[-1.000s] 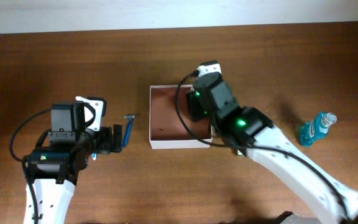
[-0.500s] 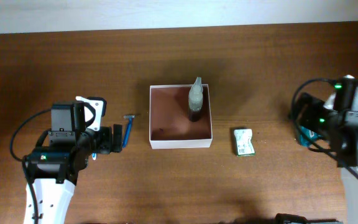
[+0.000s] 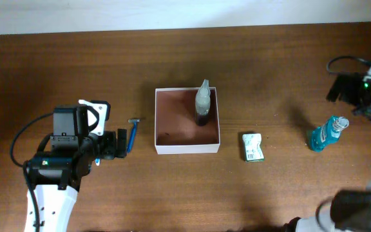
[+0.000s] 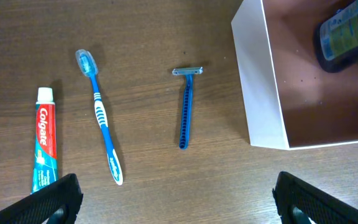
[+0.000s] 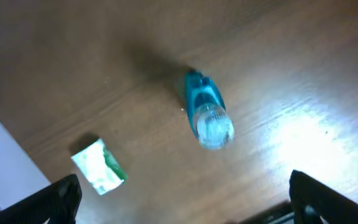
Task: Pack container
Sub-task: 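Move right gripper to the teal Listerine bottle and grasp its neck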
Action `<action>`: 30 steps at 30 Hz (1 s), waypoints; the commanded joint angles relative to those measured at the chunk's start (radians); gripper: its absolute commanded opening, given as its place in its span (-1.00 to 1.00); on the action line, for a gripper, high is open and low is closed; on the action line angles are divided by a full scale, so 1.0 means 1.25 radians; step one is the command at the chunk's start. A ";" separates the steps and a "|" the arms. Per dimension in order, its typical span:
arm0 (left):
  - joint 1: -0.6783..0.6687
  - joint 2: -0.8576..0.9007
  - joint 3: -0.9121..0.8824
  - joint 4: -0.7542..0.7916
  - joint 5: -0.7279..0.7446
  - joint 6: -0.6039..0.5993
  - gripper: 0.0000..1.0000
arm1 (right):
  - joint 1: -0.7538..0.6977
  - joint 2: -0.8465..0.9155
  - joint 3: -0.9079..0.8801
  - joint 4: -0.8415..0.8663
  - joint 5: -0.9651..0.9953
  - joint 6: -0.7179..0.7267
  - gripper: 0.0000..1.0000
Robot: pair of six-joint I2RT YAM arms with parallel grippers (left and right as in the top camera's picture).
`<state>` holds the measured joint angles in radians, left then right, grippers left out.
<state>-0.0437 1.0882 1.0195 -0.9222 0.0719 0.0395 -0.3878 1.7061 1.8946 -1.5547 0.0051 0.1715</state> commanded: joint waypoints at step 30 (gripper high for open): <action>-0.002 0.000 0.012 0.000 0.011 -0.008 0.99 | -0.077 0.163 -0.225 0.141 -0.050 -0.035 0.84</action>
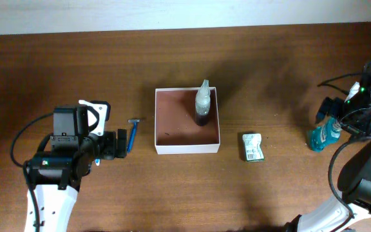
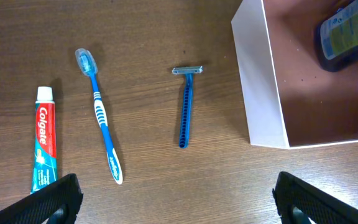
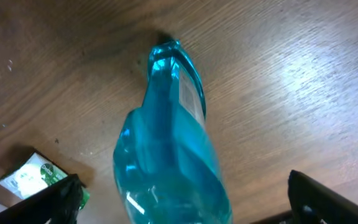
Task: Pack container
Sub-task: 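Move right gripper to the teal Listerine bottle and grasp its neck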
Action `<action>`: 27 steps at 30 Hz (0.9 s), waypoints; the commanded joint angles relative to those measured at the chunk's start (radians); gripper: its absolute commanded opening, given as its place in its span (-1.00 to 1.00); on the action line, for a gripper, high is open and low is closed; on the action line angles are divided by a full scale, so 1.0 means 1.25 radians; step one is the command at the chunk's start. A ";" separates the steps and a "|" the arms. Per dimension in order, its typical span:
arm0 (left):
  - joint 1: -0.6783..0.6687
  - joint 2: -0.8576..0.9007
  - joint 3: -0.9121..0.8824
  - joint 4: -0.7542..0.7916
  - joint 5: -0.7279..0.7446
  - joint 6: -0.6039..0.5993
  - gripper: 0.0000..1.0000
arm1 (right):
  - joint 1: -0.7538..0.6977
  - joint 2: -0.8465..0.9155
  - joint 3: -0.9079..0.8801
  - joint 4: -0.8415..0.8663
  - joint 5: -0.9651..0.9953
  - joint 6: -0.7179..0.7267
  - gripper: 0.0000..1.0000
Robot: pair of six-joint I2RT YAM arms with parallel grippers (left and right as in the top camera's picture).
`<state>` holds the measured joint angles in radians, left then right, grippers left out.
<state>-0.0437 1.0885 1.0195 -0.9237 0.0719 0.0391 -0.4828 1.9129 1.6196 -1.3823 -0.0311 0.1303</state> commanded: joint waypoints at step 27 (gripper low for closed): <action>-0.002 0.000 0.012 -0.002 0.011 -0.008 0.99 | -0.001 -0.002 -0.004 0.006 -0.024 -0.003 -0.24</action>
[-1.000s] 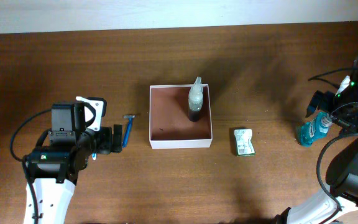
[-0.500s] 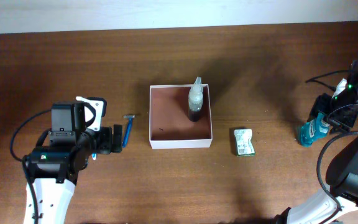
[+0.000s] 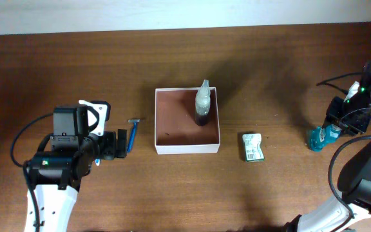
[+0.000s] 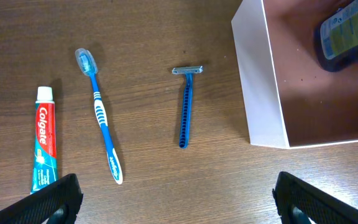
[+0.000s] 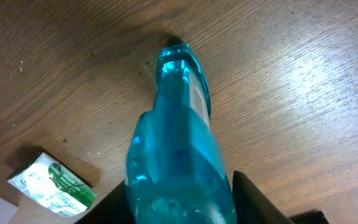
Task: Pack container
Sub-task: 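Move right gripper to the teal Listerine bottle and grasp its neck, then carry the Listerine bottle into the box beside the soap bottle, release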
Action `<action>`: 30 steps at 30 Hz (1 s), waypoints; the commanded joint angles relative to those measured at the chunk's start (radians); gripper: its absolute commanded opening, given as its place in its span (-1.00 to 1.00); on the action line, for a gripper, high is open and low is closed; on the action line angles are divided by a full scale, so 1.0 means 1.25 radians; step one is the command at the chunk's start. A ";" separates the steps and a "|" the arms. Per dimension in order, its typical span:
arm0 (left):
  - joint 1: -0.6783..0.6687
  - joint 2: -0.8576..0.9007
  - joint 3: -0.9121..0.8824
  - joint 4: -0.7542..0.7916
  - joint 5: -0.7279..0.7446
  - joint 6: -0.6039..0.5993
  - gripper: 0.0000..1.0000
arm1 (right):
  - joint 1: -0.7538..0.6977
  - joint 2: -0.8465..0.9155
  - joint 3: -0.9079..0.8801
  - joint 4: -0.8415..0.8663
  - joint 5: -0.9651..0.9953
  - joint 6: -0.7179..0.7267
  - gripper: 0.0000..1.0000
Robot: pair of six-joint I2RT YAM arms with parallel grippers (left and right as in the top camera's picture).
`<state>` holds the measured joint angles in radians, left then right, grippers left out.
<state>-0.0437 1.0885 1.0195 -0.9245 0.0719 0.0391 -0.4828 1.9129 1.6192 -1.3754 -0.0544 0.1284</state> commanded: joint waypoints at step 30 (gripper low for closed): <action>-0.002 0.000 0.012 -0.002 0.011 -0.008 0.99 | 0.110 -0.198 -0.002 -0.003 -0.017 -0.013 -0.92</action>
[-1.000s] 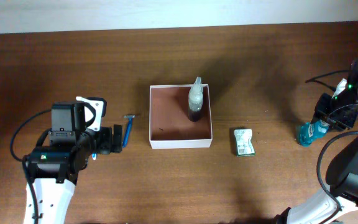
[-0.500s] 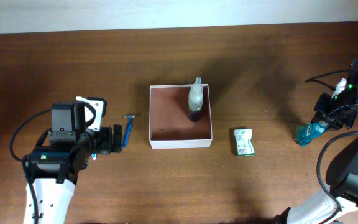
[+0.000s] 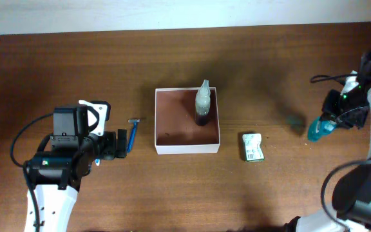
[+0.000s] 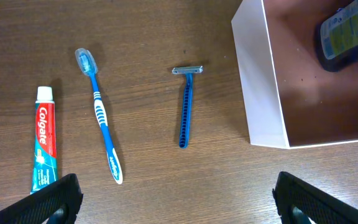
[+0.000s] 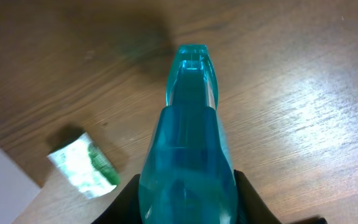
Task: Pack container
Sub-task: 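Carry the Listerine bottle into the box beside the soap bottle, release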
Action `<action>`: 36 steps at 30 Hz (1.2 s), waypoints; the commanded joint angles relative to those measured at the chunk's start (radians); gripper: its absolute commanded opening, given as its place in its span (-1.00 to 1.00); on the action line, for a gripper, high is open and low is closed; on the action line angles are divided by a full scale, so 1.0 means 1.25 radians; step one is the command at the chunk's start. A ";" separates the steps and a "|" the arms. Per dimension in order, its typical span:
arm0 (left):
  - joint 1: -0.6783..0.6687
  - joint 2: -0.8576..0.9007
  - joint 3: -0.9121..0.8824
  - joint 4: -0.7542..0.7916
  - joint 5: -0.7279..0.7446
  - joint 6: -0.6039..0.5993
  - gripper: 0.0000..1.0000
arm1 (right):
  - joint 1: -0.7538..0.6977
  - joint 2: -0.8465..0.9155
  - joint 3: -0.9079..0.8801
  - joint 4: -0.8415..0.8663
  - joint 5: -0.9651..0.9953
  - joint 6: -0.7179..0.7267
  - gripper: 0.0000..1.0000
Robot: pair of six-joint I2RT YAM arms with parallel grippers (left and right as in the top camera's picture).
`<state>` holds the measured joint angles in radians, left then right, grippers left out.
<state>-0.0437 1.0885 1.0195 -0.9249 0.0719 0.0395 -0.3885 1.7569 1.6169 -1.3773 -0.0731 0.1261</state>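
Note:
The white box [image 3: 187, 148] with a brown floor stands mid-table, a dark bottle [image 3: 202, 103] upright in its back right corner. My right gripper [image 3: 332, 120] is shut on the teal mouthwash bottle [image 5: 188, 162], held above the table at the far right; its shadow lies to the left. My left gripper [image 4: 174, 202] hovers open over the table left of the box. In front of it lie a blue razor [image 4: 186, 109], a blue toothbrush [image 4: 102, 118] and a Colgate tube [image 4: 43, 146].
A small green-and-white packet [image 3: 252, 146] lies flat on the table between the box and the right gripper. The packet [image 5: 82, 163] also shows left of the held bottle in the right wrist view. A cable runs along the right arm.
My right gripper has lifted the teal bottle off the table; its shadow now lies apart on the wood. The left arm and its items have not moved.
The right gripper was open high above the standing teal bottle. It then came down around the bottle with jaws wide, then was shut on it on the table. Now the bottle hangs clear of the wood. The left gripper stayed open throughout.

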 commanded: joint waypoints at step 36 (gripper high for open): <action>-0.002 0.000 0.012 -0.003 0.011 -0.008 0.99 | 0.875 0.171 0.345 0.180 0.120 0.239 -0.92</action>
<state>-0.0437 1.0885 1.0195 -0.9279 0.0719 0.0395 0.7124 1.9469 2.0125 -1.1530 0.0463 0.3882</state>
